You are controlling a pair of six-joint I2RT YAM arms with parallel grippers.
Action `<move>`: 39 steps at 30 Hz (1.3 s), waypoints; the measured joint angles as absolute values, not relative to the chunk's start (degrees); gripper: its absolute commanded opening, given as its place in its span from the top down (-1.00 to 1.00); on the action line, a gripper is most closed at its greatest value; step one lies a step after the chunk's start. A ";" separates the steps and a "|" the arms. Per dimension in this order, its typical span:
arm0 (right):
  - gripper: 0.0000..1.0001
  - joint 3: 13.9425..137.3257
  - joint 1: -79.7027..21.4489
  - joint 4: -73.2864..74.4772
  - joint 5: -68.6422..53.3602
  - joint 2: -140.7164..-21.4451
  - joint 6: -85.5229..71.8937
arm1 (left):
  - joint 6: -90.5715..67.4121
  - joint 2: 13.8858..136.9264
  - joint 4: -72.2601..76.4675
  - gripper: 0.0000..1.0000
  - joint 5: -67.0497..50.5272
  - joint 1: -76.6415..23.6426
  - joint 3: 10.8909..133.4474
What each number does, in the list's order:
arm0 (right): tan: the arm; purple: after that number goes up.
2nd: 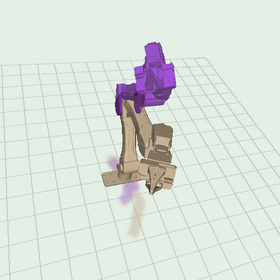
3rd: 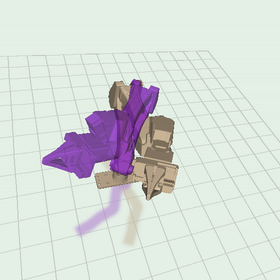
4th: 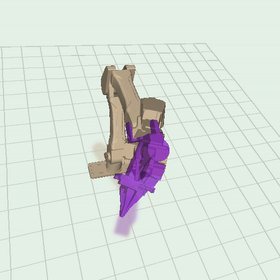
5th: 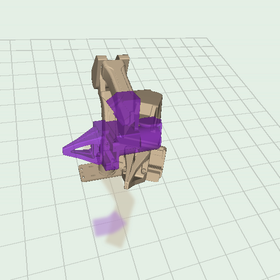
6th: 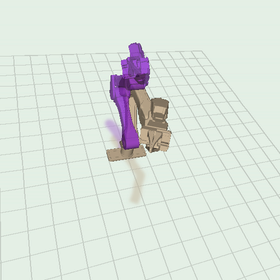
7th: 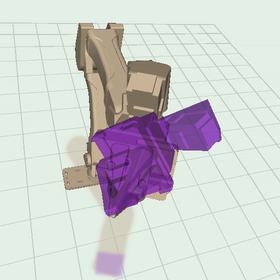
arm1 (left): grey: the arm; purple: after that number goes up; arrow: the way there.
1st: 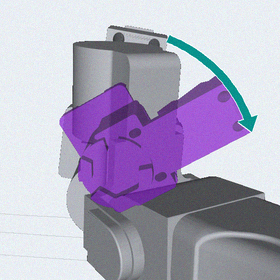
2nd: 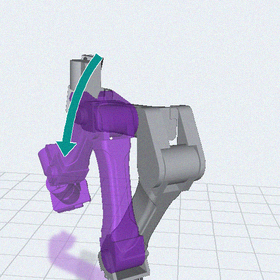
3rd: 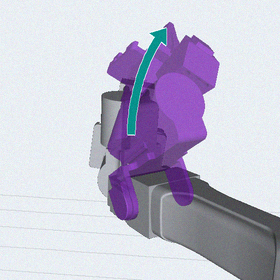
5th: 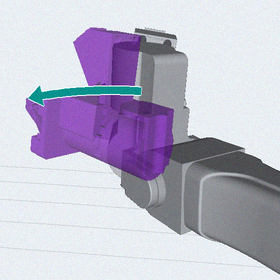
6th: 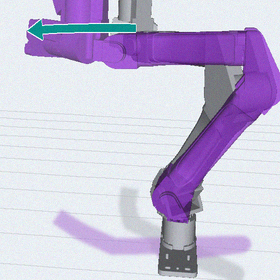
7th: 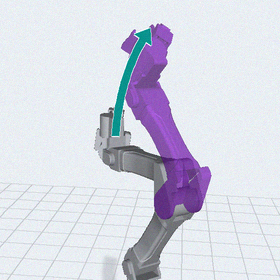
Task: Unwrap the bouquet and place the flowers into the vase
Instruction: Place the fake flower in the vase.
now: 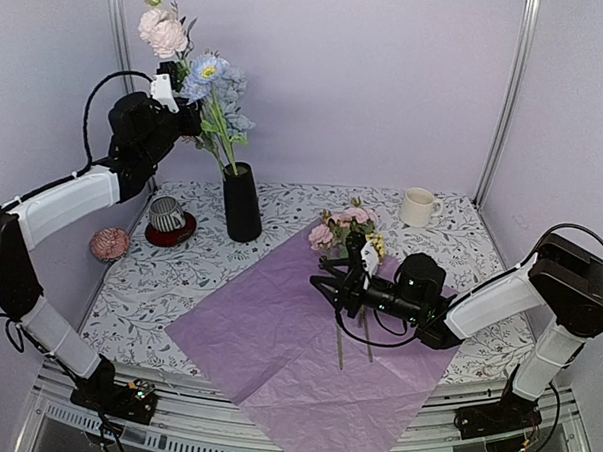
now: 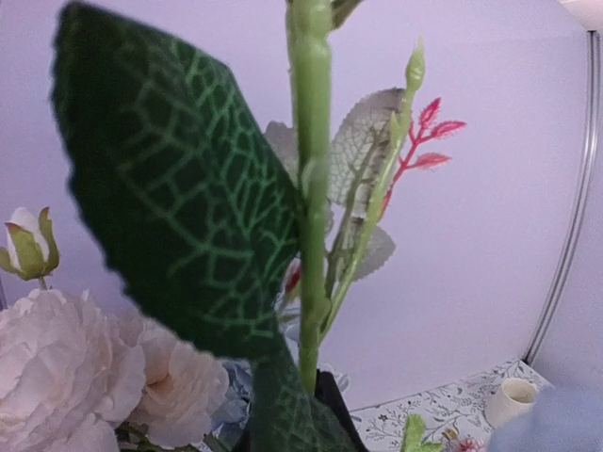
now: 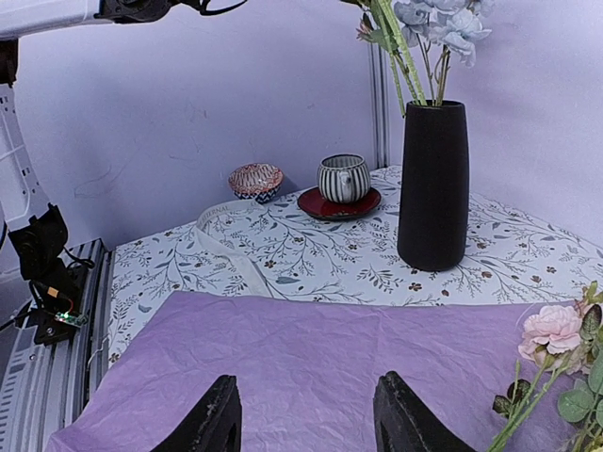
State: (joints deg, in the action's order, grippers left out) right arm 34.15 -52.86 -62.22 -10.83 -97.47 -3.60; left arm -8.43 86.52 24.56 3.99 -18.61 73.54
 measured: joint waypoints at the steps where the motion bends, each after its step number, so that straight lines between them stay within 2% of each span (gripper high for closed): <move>1: 0.01 34.15 -52.86 -62.22 -10.87 -97.47 -3.60 | -8.36 87.05 24.58 1.00 3.81 -18.61 74.02; 26: 0.02 34.15 -52.86 -62.19 -11.73 -97.89 -3.62 | -9.91 88.55 25.78 1.00 1.89 -18.57 78.89; 39: 0.02 34.15 -52.86 -62.19 -12.49 -97.89 -3.64 | -9.26 99.55 21.15 0.95 -0.78 -18.57 78.67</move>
